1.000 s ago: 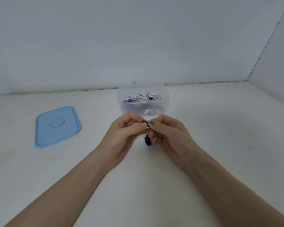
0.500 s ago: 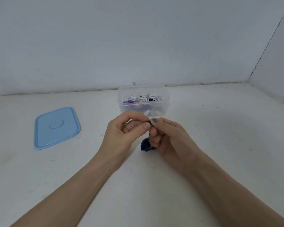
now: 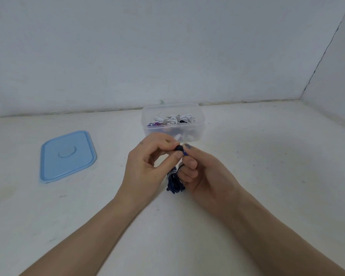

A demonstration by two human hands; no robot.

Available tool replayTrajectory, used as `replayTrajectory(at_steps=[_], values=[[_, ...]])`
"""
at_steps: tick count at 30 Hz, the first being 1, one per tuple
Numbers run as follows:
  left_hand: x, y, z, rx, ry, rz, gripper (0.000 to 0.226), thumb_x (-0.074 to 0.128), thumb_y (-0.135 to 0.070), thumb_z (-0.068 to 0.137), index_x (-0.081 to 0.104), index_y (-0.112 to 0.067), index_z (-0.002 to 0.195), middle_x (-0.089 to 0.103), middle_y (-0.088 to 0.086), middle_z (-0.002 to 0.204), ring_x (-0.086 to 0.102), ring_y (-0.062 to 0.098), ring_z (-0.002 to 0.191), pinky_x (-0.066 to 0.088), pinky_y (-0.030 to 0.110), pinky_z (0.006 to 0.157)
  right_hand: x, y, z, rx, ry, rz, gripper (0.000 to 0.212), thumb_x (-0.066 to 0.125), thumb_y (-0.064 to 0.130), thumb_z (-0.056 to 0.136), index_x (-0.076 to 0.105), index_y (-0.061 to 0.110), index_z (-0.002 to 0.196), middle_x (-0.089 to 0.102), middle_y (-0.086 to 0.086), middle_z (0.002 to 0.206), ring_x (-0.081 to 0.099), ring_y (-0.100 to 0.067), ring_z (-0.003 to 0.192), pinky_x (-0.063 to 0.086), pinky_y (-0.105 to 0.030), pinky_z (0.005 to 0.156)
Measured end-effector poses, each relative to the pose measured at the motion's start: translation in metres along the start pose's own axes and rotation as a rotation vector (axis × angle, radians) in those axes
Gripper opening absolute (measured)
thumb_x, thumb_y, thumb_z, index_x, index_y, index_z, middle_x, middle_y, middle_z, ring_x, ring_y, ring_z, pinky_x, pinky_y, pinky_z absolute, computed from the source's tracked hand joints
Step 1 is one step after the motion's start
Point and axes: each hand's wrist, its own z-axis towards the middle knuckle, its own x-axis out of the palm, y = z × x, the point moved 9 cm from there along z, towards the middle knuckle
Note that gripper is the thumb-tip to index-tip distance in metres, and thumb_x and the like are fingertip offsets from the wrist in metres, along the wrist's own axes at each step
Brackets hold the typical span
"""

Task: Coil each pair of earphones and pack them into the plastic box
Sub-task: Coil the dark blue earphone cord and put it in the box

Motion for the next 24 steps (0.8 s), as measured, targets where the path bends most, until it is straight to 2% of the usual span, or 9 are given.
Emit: replayTrajectory(at_steps=[3,6,10,16,20,22,24], values=[[0.0,-0.003,-0.001,0.016,0.003,0.006,0.009,0.071,-0.001,0.087,0.068,-0.006,0.093,0.066,-0.002,0.097,0.068,0.021,0.093,0.054,0.028,0.087,0.001,0.001,0.001,-0.017,0.003,-0.011,0.02,0.058,0.016,0.091,0.054,0.013,0.072,0.046,0.003,0.053,0.037,-0.008,0.042,0.035,-0.021,0.047],[0.0,-0.003,-0.002,-0.022,-0.011,-0.014,0.001,0.067,-0.006,0.091,0.067,-0.005,0.091,0.067,0.001,0.098,0.068,0.014,0.093,0.052,0.02,0.084,0.0,0.001,0.001,-0.02,0.0,-0.025,0.013,0.062,0.019,0.084,0.057,0.012,0.074,0.048,0.003,0.054,0.037,-0.008,0.043,0.034,-0.021,0.047],[0.0,-0.002,-0.002,-0.064,-0.029,-0.027,0.01,0.064,-0.003,0.094,0.067,-0.004,0.085,0.069,0.002,0.096,0.068,0.011,0.088,0.051,0.019,0.081,0.0,0.0,0.001,-0.018,-0.003,-0.035,0.015,0.063,0.019,0.084,0.057,0.013,0.072,0.048,0.003,0.055,0.037,-0.008,0.043,0.034,-0.021,0.046],[0.001,-0.006,-0.002,-0.054,-0.018,-0.022,0.022,0.066,0.01,0.091,0.067,-0.012,0.095,0.07,-0.009,0.092,0.071,0.009,0.088,0.053,0.02,0.084,0.003,0.0,0.001,-0.01,0.013,-0.021,0.014,0.06,0.016,0.087,0.052,0.011,0.077,0.049,0.003,0.053,0.038,-0.008,0.042,0.035,-0.021,0.046],[0.0,-0.016,-0.001,0.042,-0.012,0.083,0.023,0.065,0.008,0.092,0.066,-0.015,0.094,0.067,0.003,0.092,0.067,0.01,0.088,0.05,0.017,0.081,0.005,-0.002,0.0,0.009,0.016,0.008,0.02,0.057,0.014,0.092,0.055,0.011,0.072,0.048,0.003,0.051,0.036,-0.008,0.041,0.035,-0.021,0.045],[-0.001,-0.018,0.0,0.105,0.004,0.138,0.017,0.067,-0.001,0.093,0.068,-0.018,0.093,0.066,0.002,0.093,0.066,0.017,0.091,0.051,0.023,0.081,0.004,-0.003,-0.001,0.03,0.003,0.031,0.03,0.056,0.014,0.094,0.058,0.013,0.064,0.046,0.003,0.05,0.036,-0.008,0.04,0.035,-0.021,0.045],[-0.003,-0.018,0.002,0.164,0.01,0.206,0.009,0.065,-0.012,0.094,0.069,-0.021,0.093,0.066,-0.006,0.094,0.066,0.019,0.092,0.053,0.03,0.08,0.006,-0.004,-0.002,0.054,0.004,0.052,0.026,0.056,0.015,0.093,0.058,0.014,0.066,0.045,0.004,0.05,0.035,-0.008,0.04,0.035,-0.021,0.044]])
